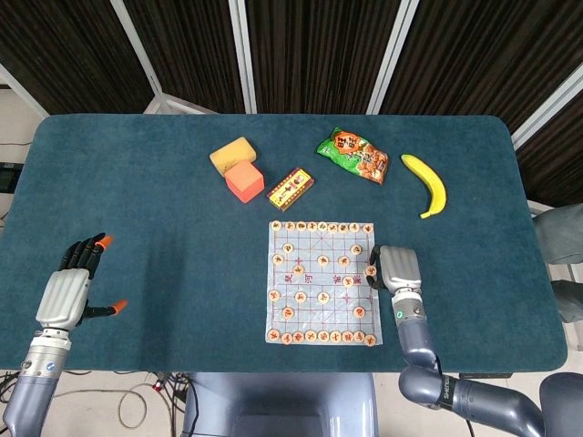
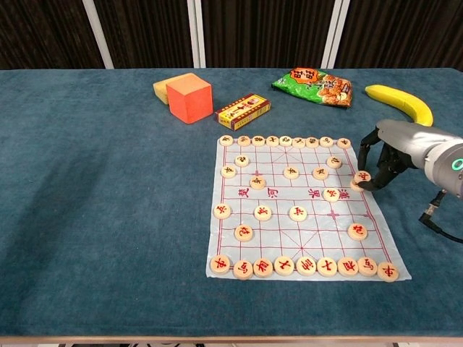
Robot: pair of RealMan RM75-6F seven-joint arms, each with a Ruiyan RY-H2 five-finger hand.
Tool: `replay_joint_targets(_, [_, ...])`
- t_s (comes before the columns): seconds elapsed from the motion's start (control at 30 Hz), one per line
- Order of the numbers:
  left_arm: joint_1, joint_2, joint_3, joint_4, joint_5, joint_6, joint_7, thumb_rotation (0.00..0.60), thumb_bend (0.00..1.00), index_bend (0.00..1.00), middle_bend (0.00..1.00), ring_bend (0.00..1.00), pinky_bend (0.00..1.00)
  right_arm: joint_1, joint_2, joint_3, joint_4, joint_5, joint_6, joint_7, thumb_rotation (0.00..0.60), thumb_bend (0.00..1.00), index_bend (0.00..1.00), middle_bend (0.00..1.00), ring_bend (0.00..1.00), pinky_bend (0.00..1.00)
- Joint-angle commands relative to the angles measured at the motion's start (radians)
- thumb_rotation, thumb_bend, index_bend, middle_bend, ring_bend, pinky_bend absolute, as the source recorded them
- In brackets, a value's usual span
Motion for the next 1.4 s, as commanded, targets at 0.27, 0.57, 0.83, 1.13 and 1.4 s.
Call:
replay_joint_targets(0.27, [0.0,0.0,0.0,0.0,0.001,0.001,0.0,0.6,0.0,0.0,0.0,0.0,0.0,0.002,-0.007,-0.005,0.013,0.002,0.001,-0.001,0.6,0.36,0.56,1.0,1.0,1.0])
replay_joint_targets(0.57, [-0.001,0.0,-0.001,0.002,-0.001,0.0,0.0,0.6,0.0,0.0,0.0,0.0,0.0,0.003,-0.011,-0.006,0.02,0.002,0.003,-0.002,0.6,0.36,0.55,1.0,1.0,1.0])
replay_joint_targets(0.83, [-0.001,0.0,-0.001,0.001,-0.002,0.0,0.0,0.6,0.0,0.0,0.0,0.0,0.0,0.001,-0.012,-0.008,0.014,0.002,0.008,-0.004,0.6,0.37,0.48,1.0,1.0,1.0])
replay_joint_targets(1.13, [-0.001,0.001,-0.002,0.001,-0.002,0.001,-0.002,0.6,0.0,0.0,0.0,0.0,0.0,-0.003,-0.014,-0.012,0.004,0.0,0.022,-0.01,0.6,0.37,0.42,1.0,1.0,1.0])
replay_joint_targets(1.4, [-0.002,-0.001,-0.002,0.002,-0.001,0.001,-0.002,0.6,0.0,0.0,0.0,0.0,0.0,-0.015,0.014,-0.015,-0.066,-0.043,0.06,-0.008,0.6,0.37,0.34,1.0,1.0,1.0])
